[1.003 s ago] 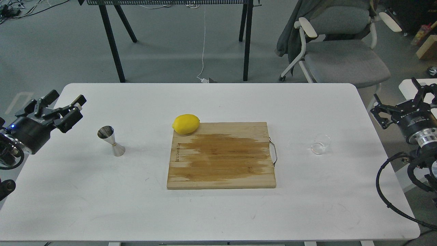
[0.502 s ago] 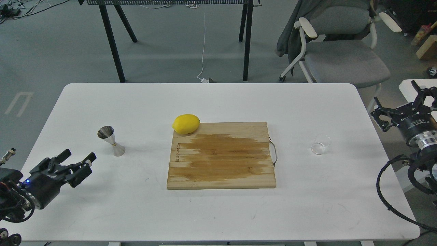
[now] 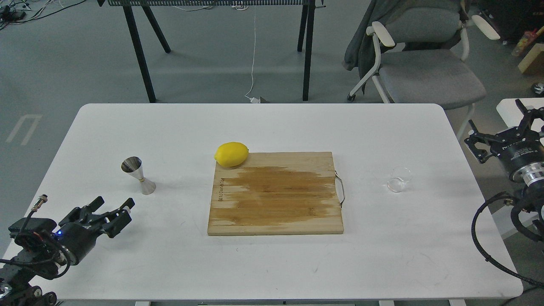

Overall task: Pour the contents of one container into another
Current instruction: 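Close the left gripper around the metal jigger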

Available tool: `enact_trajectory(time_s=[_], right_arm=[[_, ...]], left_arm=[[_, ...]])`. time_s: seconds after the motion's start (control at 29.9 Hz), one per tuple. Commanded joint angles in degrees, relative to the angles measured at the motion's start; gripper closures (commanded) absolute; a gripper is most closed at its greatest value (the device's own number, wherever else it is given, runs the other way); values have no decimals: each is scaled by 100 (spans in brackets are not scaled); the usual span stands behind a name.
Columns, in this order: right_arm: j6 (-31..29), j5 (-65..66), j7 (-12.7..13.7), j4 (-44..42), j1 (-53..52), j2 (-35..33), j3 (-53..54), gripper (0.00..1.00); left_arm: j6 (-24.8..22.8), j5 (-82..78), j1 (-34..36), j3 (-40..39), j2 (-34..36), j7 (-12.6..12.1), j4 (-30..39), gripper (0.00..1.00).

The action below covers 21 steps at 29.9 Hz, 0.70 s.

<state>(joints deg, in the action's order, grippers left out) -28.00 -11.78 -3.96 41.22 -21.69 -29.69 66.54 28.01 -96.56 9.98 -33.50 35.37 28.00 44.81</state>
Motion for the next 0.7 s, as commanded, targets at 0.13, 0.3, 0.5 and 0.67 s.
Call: enact_trajectory(time_s=[0.13,0.3,0.5,0.67], right_arm=[[0,0,-9,0,-2,-2,0,0],[0,0,-9,0,-2,-2,0,0],[0,0,-9,-9,7,-2,0,0],[0,0,-9,-27,-2,-2,0,0]], left_arm=[[-1,6,276,1,-215,0,-157,0],[-1,-3,443,1,-399,0,-297,0],[-1,-3,583,10,-628,0,-464,0],[-1,6,768,10,-839,0,-684,0]])
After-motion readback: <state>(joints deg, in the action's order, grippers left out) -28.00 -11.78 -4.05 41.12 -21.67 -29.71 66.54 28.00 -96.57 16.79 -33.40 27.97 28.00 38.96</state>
